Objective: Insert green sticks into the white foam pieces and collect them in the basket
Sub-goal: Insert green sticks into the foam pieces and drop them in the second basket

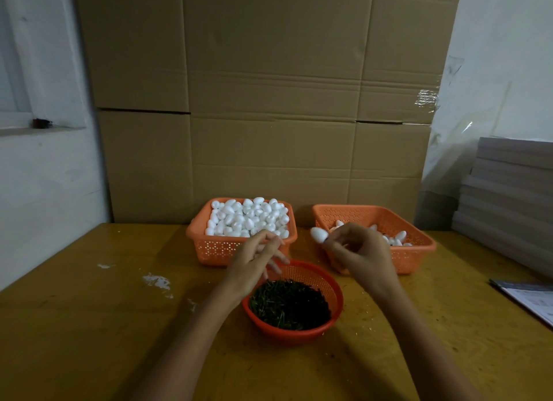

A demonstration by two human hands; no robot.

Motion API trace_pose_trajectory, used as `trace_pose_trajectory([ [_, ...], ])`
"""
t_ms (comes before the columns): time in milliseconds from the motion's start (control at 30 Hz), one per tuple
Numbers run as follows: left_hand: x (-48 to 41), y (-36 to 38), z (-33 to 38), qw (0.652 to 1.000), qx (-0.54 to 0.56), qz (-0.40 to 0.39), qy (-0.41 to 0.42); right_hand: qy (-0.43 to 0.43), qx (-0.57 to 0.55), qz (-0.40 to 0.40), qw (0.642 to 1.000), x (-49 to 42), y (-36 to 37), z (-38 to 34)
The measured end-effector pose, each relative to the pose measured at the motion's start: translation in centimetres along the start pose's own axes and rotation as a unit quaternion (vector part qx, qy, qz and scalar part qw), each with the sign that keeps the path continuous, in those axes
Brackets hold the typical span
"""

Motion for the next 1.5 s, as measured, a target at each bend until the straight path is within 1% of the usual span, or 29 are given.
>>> trace_pose_trajectory([
  [67, 0.0, 0.2, 0.1, 1.000, -0.006, -0.012, 0.008, 0.039, -0.051, 0.083, 0.995, -0.6, -1.4, 1.1],
  [100, 0.0, 0.3, 0.1, 1.000, -0.007, -0.016, 0.010, 0.055, -0.047, 0.124, 0.990, -1.0, -1.7, 1.7],
  [133, 0.1, 0.3, 0.1, 1.000, -0.006, -0.019, 0.010, 0.067, -0.019, 0.153, 0.986, -1.3, -2.0, 2.4],
  [167, 0.1, 0.3, 0.2, 1.000, -0.006, -0.019, 0.010, 0.073, 0.029, 0.165, 0.983, -1.6, -2.0, 3.0],
  [233, 0.0, 0.3, 0.0, 1.000, -0.011, -0.020, 0.011, 0.073, 0.151, 0.158, 0.973, -1.8, -1.8, 4.1],
  [300, -0.1, 0.3, -0.2, 0.999, -0.022, -0.024, 0.007, 0.059, 0.217, 0.145, 0.964, -1.6, -1.6, 4.4],
  [367, 0.0, 0.3, -0.5, 0.999, -0.039, -0.026, 0.014, 0.009, 0.221, 0.109, 0.969, -0.9, -0.8, 3.5],
  [400, 0.0, 0.3, -0.6, 0.998, -0.049, -0.027, 0.019, -0.030, 0.217, 0.074, 0.973, -0.5, -0.1, 2.5],
  [433, 0.0, 0.3, -0.7, 0.998, -0.055, -0.028, 0.019, -0.068, 0.214, 0.021, 0.974, 0.0, 0.8, 1.3],
  [467, -0.1, 0.2, -0.8, 0.998, -0.055, -0.026, 0.017, -0.100, 0.210, -0.050, 0.971, 0.5, 2.0, 0.2],
  [500, -0.1, 0.2, -0.8, 0.998, -0.052, -0.020, 0.015, -0.119, 0.210, -0.133, 0.961, 1.2, 3.2, -0.8],
  [533, -0.1, 0.1, -0.7, 0.999, -0.051, -0.013, 0.014, -0.124, 0.219, -0.213, 0.944, 1.9, 4.5, -1.5],
  [567, -0.2, 0.0, -0.6, 0.998, -0.055, -0.010, 0.016, -0.122, 0.239, -0.276, 0.923, 2.6, 5.5, -1.9],
  [633, -0.3, 0.0, -0.5, 0.997, -0.071, -0.014, 0.024, -0.105, 0.288, -0.354, 0.884, 3.8, 7.0, -2.1],
  [700, -0.4, -0.1, -0.5, 0.991, -0.129, -0.005, 0.037, -0.093, 0.315, -0.378, 0.866, 4.4, 7.6, -2.0],
  [733, -0.7, -0.4, -0.5, 0.979, -0.195, 0.016, 0.058, -0.091, 0.323, -0.384, 0.860, 4.5, 7.8, -2.0],
  [800, -1.5, -1.0, 0.0, 0.928, -0.350, 0.055, 0.114, -0.094, 0.338, -0.391, 0.851, 4.4, 7.8, -2.0],
  [833, -2.0, -1.2, 0.2, 0.904, -0.407, 0.053, 0.118, -0.095, 0.344, -0.391, 0.848, 4.3, 7.8, -1.9],
  [867, -2.5, -1.4, 0.4, 0.887, -0.451, 0.030, 0.096, -0.095, 0.349, -0.389, 0.847, 4.2, 7.8, -1.8],
  [933, -3.4, -1.6, 0.2, 0.859, -0.508, -0.054, 0.019, -0.091, 0.355, -0.389, 0.845, 4.3, 7.9, -1.7],
  [1000, -4.3, -1.4, 0.1, 0.839, -0.527, -0.128, -0.043, -0.087, 0.356, -0.391, 0.844, 4.4, 7.9, -1.5],
  [1067, -5.0, -1.1, 0.1, 0.843, -0.508, -0.157, -0.081, -0.084, 0.352, -0.391, 0.846, 4.4, 7.8, -1.6],
  [1167, -5.8, -0.5, 0.0, 0.844, -0.497, -0.179, -0.095, -0.082, 0.347, -0.396, 0.846, 4.5, 7.9, -1.8],
  [1233, -6.0, -0.1, -0.2, 0.838, -0.506, -0.179, -0.093, -0.083, 0.346, -0.393, 0.848, 4.5, 7.9, -1.8],
  [1300, -6.2, 0.0, -0.5, 0.845, -0.502, -0.162, -0.091, -0.082, 0.346, -0.392, 0.849, 4.5, 7.8, -1.8],
  [1400, -6.2, -0.2, -1.0, 0.882, -0.451, -0.105, -0.087, -0.082, 0.349, -0.392, 0.847, 4.6, 7.9, -1.8],
  [1500, -6.2, -0.7, -1.2, 0.930, -0.363, -0.016, -0.063, -0.078, 0.349, -0.390, 0.849, 4.5, 7.8, -1.7],
])
Point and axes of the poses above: each hand's wrist, its own x-axis away from the middle knuckle, its own y-axis out of the palm, z = x × y, the point moved 3 cm from there along -x, towards the middle knuckle, and after that the axes turned 7 degrees about y, right-handed, at the moved point
